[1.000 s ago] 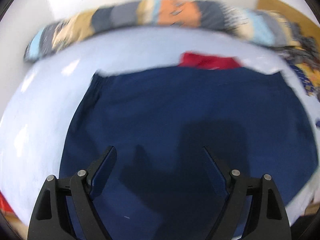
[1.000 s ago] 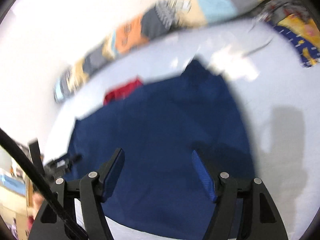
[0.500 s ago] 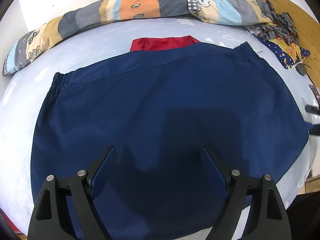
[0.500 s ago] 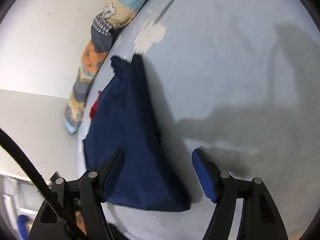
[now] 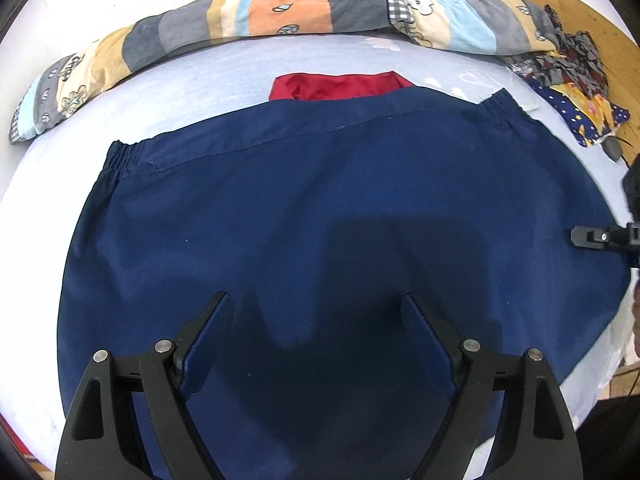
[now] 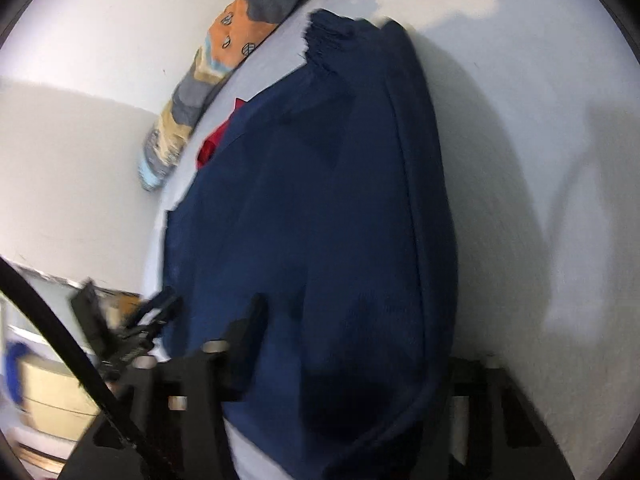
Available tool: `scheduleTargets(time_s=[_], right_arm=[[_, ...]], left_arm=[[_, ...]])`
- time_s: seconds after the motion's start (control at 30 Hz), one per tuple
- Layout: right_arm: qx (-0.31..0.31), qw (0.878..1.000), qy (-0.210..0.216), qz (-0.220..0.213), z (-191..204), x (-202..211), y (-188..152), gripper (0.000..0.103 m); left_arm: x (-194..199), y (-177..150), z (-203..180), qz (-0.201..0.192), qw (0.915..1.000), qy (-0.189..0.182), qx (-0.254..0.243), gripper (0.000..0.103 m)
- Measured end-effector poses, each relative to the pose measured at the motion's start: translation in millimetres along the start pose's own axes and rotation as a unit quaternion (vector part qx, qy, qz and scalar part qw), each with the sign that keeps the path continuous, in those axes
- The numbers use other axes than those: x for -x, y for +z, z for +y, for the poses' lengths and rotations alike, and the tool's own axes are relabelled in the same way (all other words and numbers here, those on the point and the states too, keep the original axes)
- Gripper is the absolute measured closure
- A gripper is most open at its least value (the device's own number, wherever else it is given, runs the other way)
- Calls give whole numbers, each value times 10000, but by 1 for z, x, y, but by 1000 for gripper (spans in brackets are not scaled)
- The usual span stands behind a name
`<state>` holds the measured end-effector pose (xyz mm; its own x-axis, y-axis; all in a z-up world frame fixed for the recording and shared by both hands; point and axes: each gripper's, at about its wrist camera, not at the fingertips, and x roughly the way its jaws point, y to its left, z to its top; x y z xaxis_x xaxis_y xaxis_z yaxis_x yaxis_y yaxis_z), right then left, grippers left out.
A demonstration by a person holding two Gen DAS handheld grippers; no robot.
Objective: Fold large clothes
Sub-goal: 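Grasp the jacket side edge with the right gripper and lift it, then fold the lifted side over onto the jacket with the right gripper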
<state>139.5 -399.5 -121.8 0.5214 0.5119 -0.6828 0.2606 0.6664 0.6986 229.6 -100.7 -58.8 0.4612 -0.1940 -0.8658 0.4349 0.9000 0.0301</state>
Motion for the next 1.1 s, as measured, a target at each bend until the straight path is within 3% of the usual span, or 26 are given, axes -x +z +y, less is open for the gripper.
scheduleTargets(time_s=[0.03,0.13,0.23,0.33,0.37,0.43,0.5,0.53,0.67,0.77,0.87,1.1], right_arm=[[-44,9999,-40,-84,6,2,0,85],[-115,9988,5,-485,27,19,-5,87],[-113,9965,306,-772,51,37,-11,88],[-74,9934,647,-946,76,47,-15,88],[-40,9926,723,-978,82,50,-20,88],[-62,9913,826,-1026,95,53,-22,88],[-97,9895,985,-1054,102,52,-23,88],[-137,9890,1033,-1054,105,51,-23,88],[-218,9869,1200,-1052,118,53,-26,88],[-264,9855,1282,-1080,133,52,-24,88],[-90,9871,1084,-1176,163,52,-20,88],[634,9887,-29,-1357,247,30,-23,88]], left_arm=[[-1,1,1,-41,10000,51,42,18],[-10,4,2,-47,9996,274,103,18],[-33,4,-1,236,9982,541,110,16],[-33,6,-8,108,9968,790,48,18],[-27,7,-8,-17,9959,892,131,28],[-14,9,-6,-372,9940,998,241,31],[-25,8,-4,-295,9875,1545,140,30],[-36,7,-2,-121,9889,1475,129,30],[-41,6,-2,-238,9888,1469,96,30],[-30,10,13,-191,9938,1033,370,31],[2,15,50,-354,9926,657,961,31],[89,6,126,-1152,9782,715,1576,29]])
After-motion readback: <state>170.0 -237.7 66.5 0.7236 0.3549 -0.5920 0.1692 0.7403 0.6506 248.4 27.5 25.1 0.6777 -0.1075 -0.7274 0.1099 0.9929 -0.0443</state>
